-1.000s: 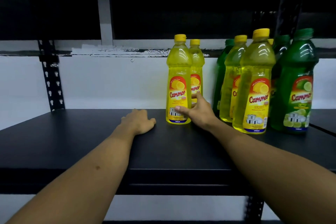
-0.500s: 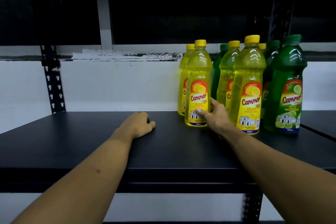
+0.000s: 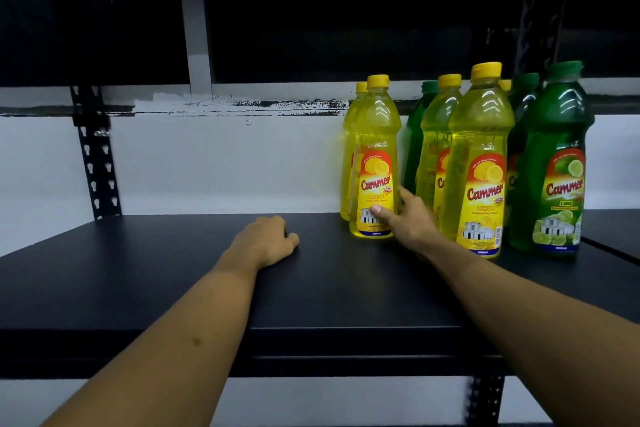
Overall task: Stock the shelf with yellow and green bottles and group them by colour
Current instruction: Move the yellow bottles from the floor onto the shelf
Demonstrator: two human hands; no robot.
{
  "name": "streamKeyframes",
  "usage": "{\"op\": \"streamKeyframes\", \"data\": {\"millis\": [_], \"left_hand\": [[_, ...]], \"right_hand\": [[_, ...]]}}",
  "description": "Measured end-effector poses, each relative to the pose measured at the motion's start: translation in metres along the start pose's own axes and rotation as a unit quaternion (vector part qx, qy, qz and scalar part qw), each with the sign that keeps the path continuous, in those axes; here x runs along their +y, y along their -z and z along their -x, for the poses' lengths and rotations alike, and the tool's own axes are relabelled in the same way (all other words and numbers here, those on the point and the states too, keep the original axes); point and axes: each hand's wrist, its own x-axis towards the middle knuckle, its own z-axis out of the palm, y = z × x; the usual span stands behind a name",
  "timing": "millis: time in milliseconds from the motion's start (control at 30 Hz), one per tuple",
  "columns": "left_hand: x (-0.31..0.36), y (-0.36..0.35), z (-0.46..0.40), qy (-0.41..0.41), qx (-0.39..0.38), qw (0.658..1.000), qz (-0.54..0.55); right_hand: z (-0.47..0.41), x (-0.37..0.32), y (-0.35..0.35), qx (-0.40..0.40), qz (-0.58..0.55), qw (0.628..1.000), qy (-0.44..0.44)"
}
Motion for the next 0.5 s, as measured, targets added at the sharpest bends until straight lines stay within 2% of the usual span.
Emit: {"op": "streamKeyframes", "data": {"millis": [333,500], "left_hand": [[0.010,0.001,0.007,0.003,0.014,0.999,-0.044],[0.016,0.003,0.029,-0.010,0.031,0.999,-0.035]], "right_hand": [[0.001,0.000,-0.003,0.014,0.100,0.994,-0.047],[0.018,-0.004,0.002,-0.003,0.209,0.975,-0.072]]}}
